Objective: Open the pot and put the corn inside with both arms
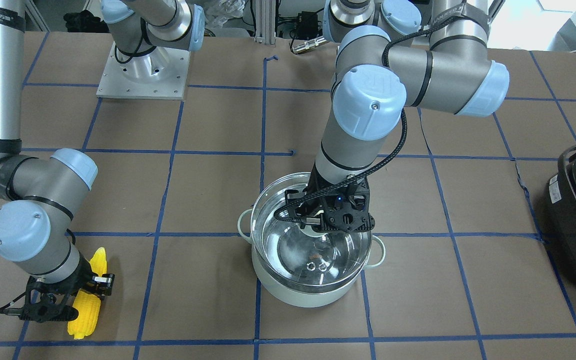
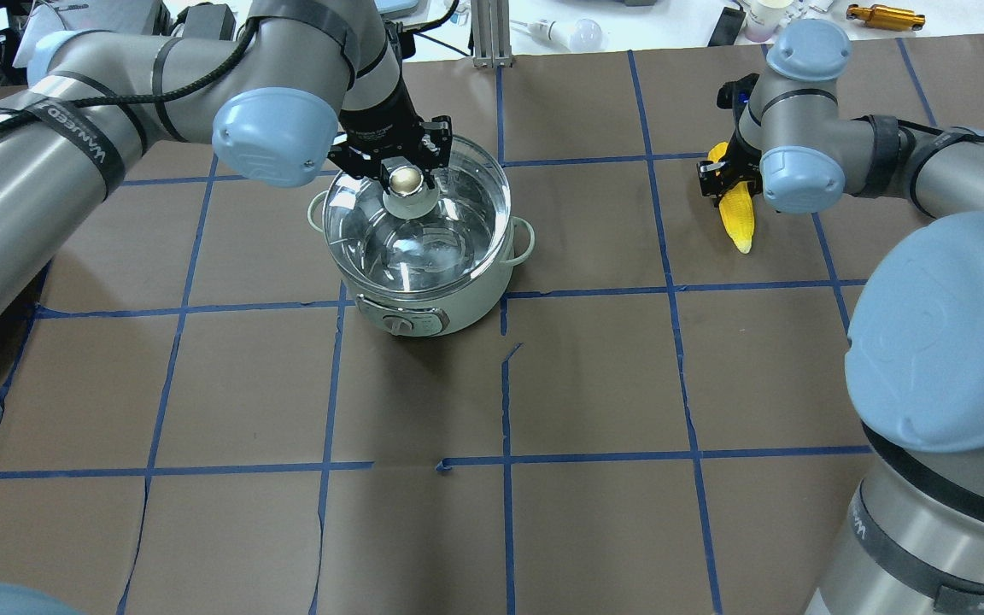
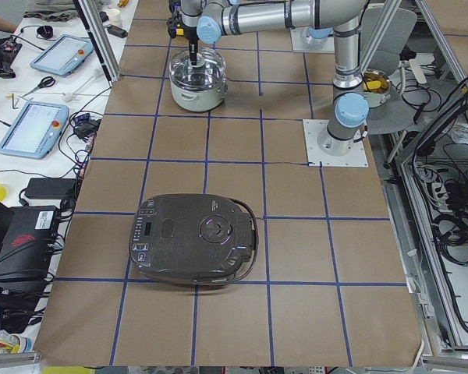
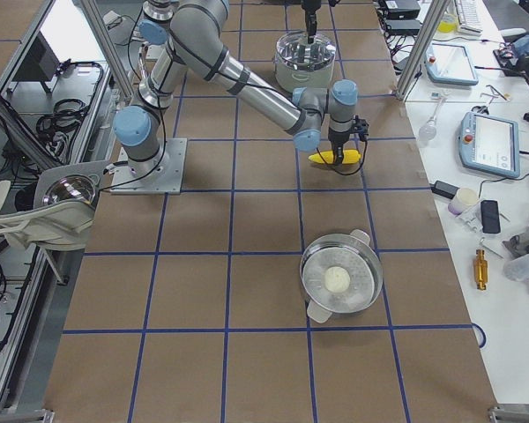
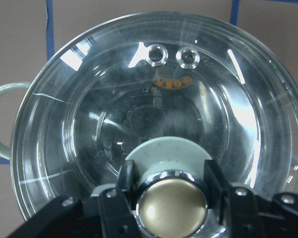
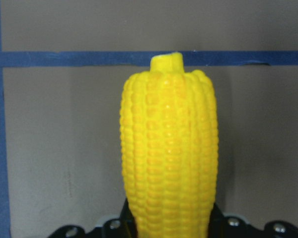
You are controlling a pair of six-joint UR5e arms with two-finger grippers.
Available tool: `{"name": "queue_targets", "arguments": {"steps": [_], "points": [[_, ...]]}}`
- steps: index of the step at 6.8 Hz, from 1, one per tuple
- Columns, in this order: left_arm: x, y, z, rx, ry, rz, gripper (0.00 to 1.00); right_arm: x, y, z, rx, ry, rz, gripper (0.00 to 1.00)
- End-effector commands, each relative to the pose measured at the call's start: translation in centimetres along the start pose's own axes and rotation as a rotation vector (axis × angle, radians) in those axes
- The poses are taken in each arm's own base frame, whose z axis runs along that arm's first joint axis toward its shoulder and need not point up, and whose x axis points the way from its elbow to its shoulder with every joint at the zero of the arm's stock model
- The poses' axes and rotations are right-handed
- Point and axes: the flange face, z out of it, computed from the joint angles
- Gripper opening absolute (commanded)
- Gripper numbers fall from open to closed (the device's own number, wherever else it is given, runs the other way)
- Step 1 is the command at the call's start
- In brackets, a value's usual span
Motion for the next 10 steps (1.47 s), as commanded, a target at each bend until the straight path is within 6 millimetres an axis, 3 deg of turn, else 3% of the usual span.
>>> {"name": "queue_targets", "arguments": {"steps": [1, 2, 3, 5, 6, 7, 8, 9, 10], "points": [[-6.4, -2.1, -5.8, -0.018, -0.01, -0.04, 0.37, -0.3, -0.8, -4.9, 0.075, 0.001, 0.013, 0.0], [-12.5, -3.1, -6.9, -0.046, -0.025, -0.01, 0.35, -2.8, -0.8, -8.1, 0.096, -0.011, 0.023, 0.0], [-18.4, -4.1, -7.5, -0.031, -0.092, -0.055, 0.34, -8.0, -0.2, -12.0, 0.11, -0.029, 0.07, 0.0], [-28.9, -4.9, -4.8, -0.067, -0.096, 0.005, 0.31, -21.1, 1.2, -20.5, 0.134, -0.029, 0.035, 0.0], [-32.7, -4.2, -3.6, -0.066, -0.097, -0.022, 0.31, -27.0, 2.9, -23.8, 0.121, -0.033, 0.052, 0.0], [-34.9, -4.1, -1.4, -0.058, -0.101, 0.055, 0.3, -32.0, 4.4, -25.3, 0.125, -0.055, 0.011, 0.0], [-36.0, -3.5, 1.8, -0.02, -0.117, 0.096, 0.29, -37.8, 6.5, -24.1, 0.115, -0.064, -0.018, 0.0], [-36.4, -2.8, 5.5, 0.014, -0.127, 0.098, 0.29, -41.4, 7.2, -20.9, 0.083, -0.059, -0.038, 0.0], [-36.4, -2.2, 7.7, -0.008, -0.115, 0.092, 0.29, -42.2, 7.1, -19.0, 0.066, -0.056, -0.052, 0.0]]}}
